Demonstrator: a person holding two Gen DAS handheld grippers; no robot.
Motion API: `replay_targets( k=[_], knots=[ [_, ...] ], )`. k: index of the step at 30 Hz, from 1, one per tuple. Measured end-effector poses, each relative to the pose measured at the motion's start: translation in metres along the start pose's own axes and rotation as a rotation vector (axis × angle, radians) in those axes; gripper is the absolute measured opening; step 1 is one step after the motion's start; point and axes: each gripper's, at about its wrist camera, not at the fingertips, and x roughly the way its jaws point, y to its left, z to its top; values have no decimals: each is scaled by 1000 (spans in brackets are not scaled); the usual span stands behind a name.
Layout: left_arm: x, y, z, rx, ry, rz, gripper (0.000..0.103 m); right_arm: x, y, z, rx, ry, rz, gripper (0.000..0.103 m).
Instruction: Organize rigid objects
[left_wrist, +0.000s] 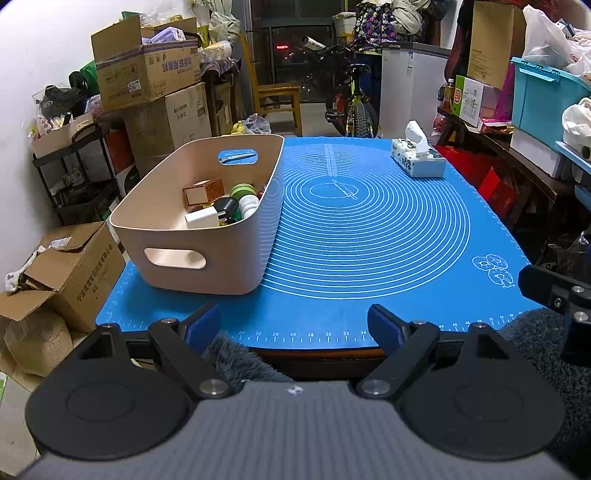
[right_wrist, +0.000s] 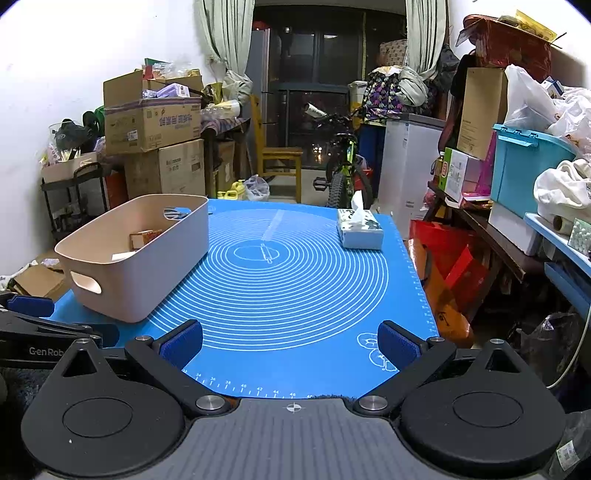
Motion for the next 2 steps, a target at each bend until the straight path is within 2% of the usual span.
replay_targets(
  k=[2],
  knots=[
    [0,0,0,1,-1,-1,87,0,0,0,0,0,0,101]
  ],
)
